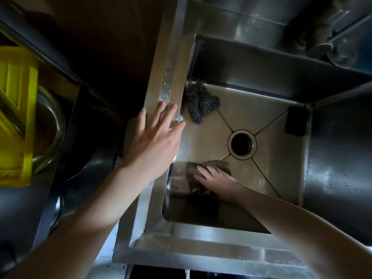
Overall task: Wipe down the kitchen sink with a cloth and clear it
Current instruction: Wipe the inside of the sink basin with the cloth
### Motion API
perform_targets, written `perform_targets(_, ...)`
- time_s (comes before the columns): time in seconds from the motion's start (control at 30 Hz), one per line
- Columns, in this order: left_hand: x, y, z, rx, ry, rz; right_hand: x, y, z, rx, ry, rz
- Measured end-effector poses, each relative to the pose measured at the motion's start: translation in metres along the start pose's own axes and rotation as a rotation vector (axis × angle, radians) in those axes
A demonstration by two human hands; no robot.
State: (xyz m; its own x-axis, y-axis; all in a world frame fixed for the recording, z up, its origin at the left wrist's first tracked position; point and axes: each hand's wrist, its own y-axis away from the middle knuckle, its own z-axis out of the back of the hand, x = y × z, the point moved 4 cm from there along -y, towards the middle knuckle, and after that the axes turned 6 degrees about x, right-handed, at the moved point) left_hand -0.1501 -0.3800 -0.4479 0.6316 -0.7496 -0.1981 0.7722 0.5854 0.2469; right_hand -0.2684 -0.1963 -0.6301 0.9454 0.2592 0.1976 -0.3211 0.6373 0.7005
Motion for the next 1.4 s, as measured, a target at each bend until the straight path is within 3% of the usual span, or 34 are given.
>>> perform_targets(0.37, -0.026, 0.015, -0.006, 0.008, -0.036, 0.058, -0.014, 0.021, -0.007, 0.082, 0.059, 0.078)
perform_targets(0.6, -0.065, 0.040, -0.028, -0.013, 0.062, 0.153, -0.044, 0.058, -0.039, 0.177, 0.085, 0.059)
perform_targets(0.8, -0.110, 0.073, -0.047, -0.086, 0.219, 0.259, -0.088, 0.103, -0.071, 0.157, 0.097, 0.092)
perform_targets(0.93, -0.137, 0.098, -0.058, 0.031, 0.247, 0.357, -0.116, 0.120, -0.091, 0.190, 0.118, 0.059)
perform_targets(1.1, -0.161, 0.109, -0.062, 0.206, 0.226, 0.351, -0.123, 0.124, -0.102, 0.204, 0.078, 0.041)
perform_targets(1.4, -0.169, 0.094, -0.059, 0.231, 0.185, 0.312, -0.071, 0.075, -0.061, 0.032, 0.061, 0.159)
